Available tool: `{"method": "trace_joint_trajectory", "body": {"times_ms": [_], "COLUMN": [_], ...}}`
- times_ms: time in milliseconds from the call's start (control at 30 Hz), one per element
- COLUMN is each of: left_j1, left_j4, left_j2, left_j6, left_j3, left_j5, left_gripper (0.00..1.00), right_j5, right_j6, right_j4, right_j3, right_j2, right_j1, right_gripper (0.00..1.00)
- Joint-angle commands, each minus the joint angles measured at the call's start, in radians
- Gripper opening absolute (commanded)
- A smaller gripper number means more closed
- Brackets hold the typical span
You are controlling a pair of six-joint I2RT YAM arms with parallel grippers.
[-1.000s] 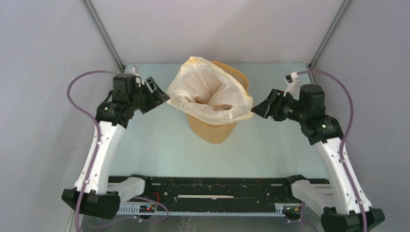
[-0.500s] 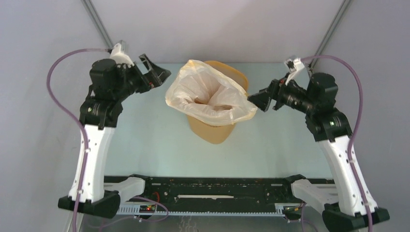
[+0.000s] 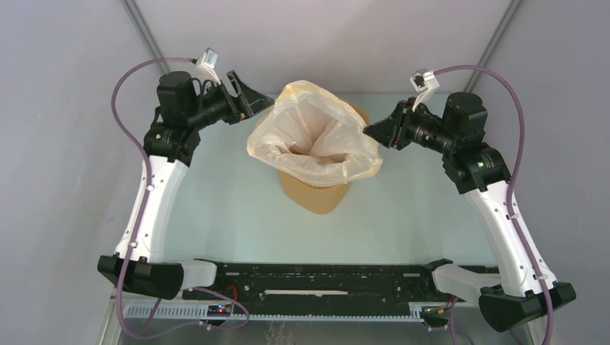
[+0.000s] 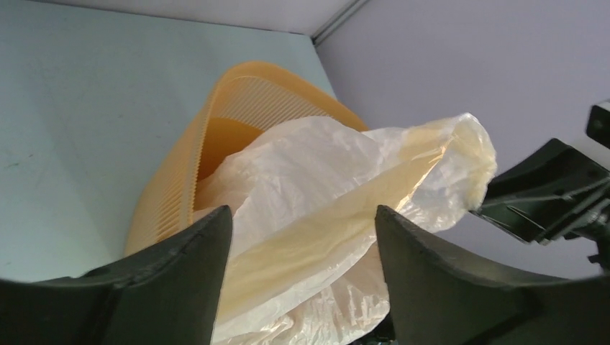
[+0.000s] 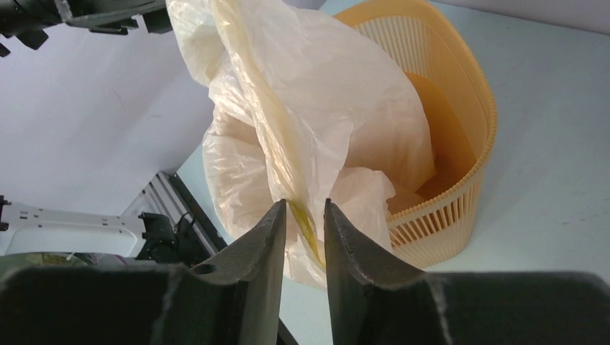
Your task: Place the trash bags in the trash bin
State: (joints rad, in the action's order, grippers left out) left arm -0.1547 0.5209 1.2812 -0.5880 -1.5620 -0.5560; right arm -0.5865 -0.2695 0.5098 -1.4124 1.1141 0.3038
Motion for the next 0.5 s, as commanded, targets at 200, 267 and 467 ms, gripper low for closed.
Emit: {"method": "trace_joint_trajectory", "body": {"times_ms": [200, 267, 467], "left_j1": [0.003, 0.000, -0.011], "left_j4": [-0.087, -0.079, -0.105], "left_j2": [-0.120, -0.128, -0.102], "left_j6": [0.025, 0.032, 0.007], "left_j3": [0.074, 0.091, 0.118], "left_j5": [-0.091, -0.088, -0.106], "left_gripper": [0.97, 0.98, 0.85], "right_j5": [0.008, 0.006, 0.028], "right_j6": [-0.069, -0.065, -0.024], "right_j4": [-0.060, -0.052, -0.018], "right_j3": [-0.034, -0.033, -0.045], "right_j2": [0.005, 0.000, -0.011], "right_j1": [0.006, 0.007, 0.042], "right_gripper": [0.50, 0.67, 0.86]}}
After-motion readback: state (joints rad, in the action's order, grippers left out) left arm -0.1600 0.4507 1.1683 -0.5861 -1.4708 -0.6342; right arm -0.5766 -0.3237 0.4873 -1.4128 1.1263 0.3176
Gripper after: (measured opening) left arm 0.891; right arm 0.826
